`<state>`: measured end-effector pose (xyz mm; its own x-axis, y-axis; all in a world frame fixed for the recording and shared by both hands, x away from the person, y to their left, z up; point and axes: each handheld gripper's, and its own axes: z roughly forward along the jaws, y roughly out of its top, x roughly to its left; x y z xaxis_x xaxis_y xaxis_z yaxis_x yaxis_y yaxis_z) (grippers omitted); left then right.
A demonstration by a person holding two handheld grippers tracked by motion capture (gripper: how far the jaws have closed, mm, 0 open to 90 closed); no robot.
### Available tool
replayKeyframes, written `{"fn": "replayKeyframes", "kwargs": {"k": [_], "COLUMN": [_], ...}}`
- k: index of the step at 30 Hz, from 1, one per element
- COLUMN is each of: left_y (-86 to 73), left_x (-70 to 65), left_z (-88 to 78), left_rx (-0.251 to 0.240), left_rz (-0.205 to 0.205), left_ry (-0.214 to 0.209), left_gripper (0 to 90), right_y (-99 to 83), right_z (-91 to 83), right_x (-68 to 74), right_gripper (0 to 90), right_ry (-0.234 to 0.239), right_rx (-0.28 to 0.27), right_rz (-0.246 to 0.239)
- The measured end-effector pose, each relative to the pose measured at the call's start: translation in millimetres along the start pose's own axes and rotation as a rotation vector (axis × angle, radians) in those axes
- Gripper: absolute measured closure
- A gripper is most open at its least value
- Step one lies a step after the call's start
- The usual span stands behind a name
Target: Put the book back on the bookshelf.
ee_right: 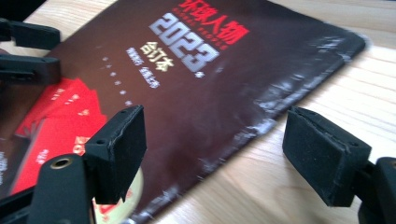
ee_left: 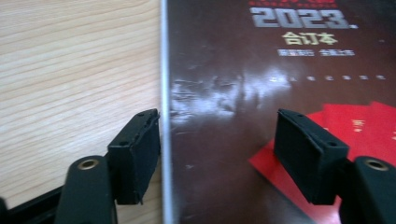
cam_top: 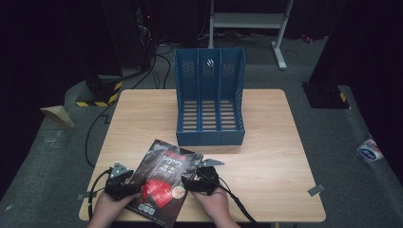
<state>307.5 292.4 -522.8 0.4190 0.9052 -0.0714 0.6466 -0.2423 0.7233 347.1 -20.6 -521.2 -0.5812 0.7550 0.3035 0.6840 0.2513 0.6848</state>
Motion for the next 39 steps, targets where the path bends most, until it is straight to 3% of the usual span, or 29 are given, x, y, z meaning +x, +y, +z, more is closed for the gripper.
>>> {"fn": "replayKeyframes", "kwargs": {"k": [2, 7, 10, 21, 22, 25, 31, 34, 38, 39], "left_y": [-1.0, -1.7, -2.6, -3.1, -3.2, -2.8, -3.4, -2.6, -2.2, -2.1], "left_x": [-3.0, -4.1, -4.9, -7.4, -9.3, -11.2, -10.6, -10.2, -11.2, -11.2], "left_z": [0.6, 0.1, 0.1, -1.4, -1.1, -1.0, -1.4, -1.5, -2.3, -2.7], "left_rx": [-0.003, -0.004, -0.01, -0.003, -0.003, 0.002, -0.001, 0.004, 0.013, 0.016], "left_rz": [-0.003, 0.002, -0.01, -0.014, -0.018, -0.02, -0.02, -0.018, -0.021, -0.014], "left_ry": [0.008, 0.024, 0.022, 0.045, 0.043, 0.041, 0.037, 0.036, 0.035, 0.036], "left_gripper": [31.4, 31.0, 31.1, 31.0, 30.9, 30.9, 30.8, 30.8, 31.3, 31.4], "right_y": [0.5, 2.3, 3.5, 4.5, 3.8, 2.5, -6.3, -13.5, -17.1, -17.3], "right_z": [2.4, 2.5, 0.4, -4.1, -4.0, -2.7, -8.5, -12.0, -10.4, -9.7], "right_x": [3.5, 4.3, 2.7, 3.9, 5.0, 11.8, 9.0, 9.2, 10.9, 11.3], "right_gripper": [20.6, 24.9, 24.8, 30.9, 36.3, 33.7, 26.5, 22.4, 21.9, 22.2], "right_ry": [0.027, 0.022, 0.044, 0.063, 0.164, 0.128, 0.052, 0.043, 0.038, 0.056], "right_rx": [-0.002, -0.015, -0.031, -0.103, -0.122, -0.107, -0.074, -0.044, -0.041, -0.043], "right_rz": [0.021, 0.053, 0.091, 0.109, 0.105, 0.091, 0.087, 0.124, 0.136, 0.147]}}
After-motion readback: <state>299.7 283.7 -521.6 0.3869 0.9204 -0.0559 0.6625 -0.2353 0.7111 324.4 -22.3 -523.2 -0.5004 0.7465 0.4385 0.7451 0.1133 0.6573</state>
